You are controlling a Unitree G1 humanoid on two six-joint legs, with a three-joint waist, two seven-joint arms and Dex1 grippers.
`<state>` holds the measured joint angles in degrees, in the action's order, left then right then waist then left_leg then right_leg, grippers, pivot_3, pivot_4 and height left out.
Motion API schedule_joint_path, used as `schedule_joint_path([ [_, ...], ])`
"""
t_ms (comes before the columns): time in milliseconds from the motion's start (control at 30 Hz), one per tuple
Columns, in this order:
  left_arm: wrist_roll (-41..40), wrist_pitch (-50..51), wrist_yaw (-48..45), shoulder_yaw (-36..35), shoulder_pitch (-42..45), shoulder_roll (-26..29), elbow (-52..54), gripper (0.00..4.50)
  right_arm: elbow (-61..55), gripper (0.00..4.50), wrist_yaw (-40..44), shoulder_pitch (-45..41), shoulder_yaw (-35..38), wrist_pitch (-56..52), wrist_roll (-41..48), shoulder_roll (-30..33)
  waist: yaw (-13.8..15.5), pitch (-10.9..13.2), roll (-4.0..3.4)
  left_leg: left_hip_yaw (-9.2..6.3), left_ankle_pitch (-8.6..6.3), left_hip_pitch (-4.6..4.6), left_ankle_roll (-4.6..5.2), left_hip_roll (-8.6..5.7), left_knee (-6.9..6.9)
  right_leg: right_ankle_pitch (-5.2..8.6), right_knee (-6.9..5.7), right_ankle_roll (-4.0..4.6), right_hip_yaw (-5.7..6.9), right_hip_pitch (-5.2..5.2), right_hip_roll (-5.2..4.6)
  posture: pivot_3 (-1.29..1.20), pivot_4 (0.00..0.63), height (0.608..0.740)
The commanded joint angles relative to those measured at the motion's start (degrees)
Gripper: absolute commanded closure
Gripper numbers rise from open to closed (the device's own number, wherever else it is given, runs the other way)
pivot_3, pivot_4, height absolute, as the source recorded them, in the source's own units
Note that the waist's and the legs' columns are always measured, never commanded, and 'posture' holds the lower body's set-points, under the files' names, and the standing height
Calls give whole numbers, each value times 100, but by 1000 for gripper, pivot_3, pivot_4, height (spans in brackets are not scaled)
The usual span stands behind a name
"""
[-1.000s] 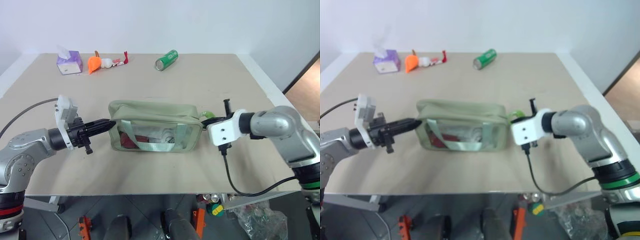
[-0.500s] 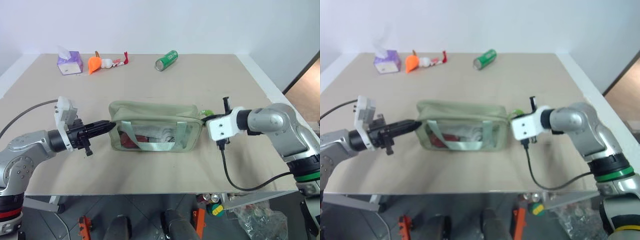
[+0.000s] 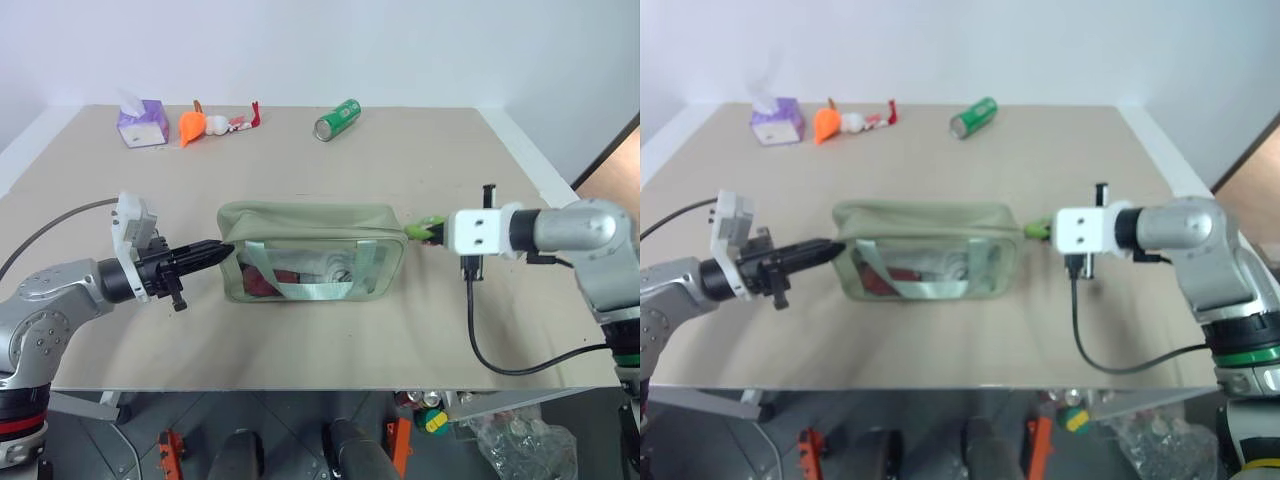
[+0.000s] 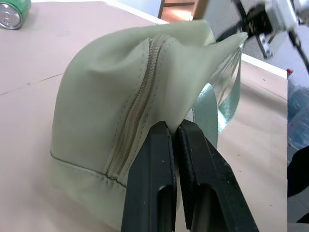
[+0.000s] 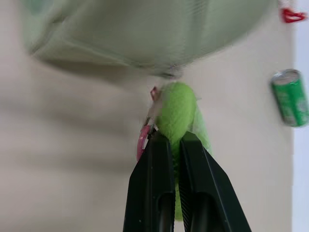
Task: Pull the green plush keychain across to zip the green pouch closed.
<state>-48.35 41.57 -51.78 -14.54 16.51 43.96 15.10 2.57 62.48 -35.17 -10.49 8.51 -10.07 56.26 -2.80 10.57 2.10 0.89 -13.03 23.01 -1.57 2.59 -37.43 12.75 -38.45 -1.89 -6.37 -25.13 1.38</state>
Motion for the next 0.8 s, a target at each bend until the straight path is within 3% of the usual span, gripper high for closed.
schedule_joint_path([
  [33, 71, 81, -7, 27, -12, 70, -71, 4500, -191, 4417, -176, 170, -327, 190, -393, -252, 0, -1, 2, -1, 1, -2, -1, 1, -3, 6, 0, 14, 0, 3, 2, 0, 150, 740],
  [233, 81, 91, 4, 44, 18, 68, -76, 4500, -91, 4417, -448, 240, -444, 139, -400, -834, -4, -3, 6, 1, 4, -3, -6, 0, -11, -1, 0, 10, -3, 7, 2, 0, 150, 740],
  [467, 64, 134, 44, -19, 40, 59, -134, 4500, -294, 2180, -76, 208, 276, -956, 760, -846, -2, -6, 10, -2, 4, -6, -6, 4, -10, -2, -2, 13, -3, 8, 8, 0, 150, 740],
  [633, -104, 207, 268, -229, 238, -103, -303, 2658, -158, 513, 254, 104, 865, -1617, 1457, -542, -1, -3, 8, -4, 4, 2, -5, 4, -9, -8, -2, 3, -2, 2, 9, 0, 150, 740],
  [800, -352, 318, 346, -451, 290, -75, -226, 1102, 251, 513, 473, -56, 1623, -2427, 2394, -405, -12, -1, 11, -5, 3, 11, -4, 5, -9, -15, 0, -9, -2, -4, 11, 0, 150, 740],
])
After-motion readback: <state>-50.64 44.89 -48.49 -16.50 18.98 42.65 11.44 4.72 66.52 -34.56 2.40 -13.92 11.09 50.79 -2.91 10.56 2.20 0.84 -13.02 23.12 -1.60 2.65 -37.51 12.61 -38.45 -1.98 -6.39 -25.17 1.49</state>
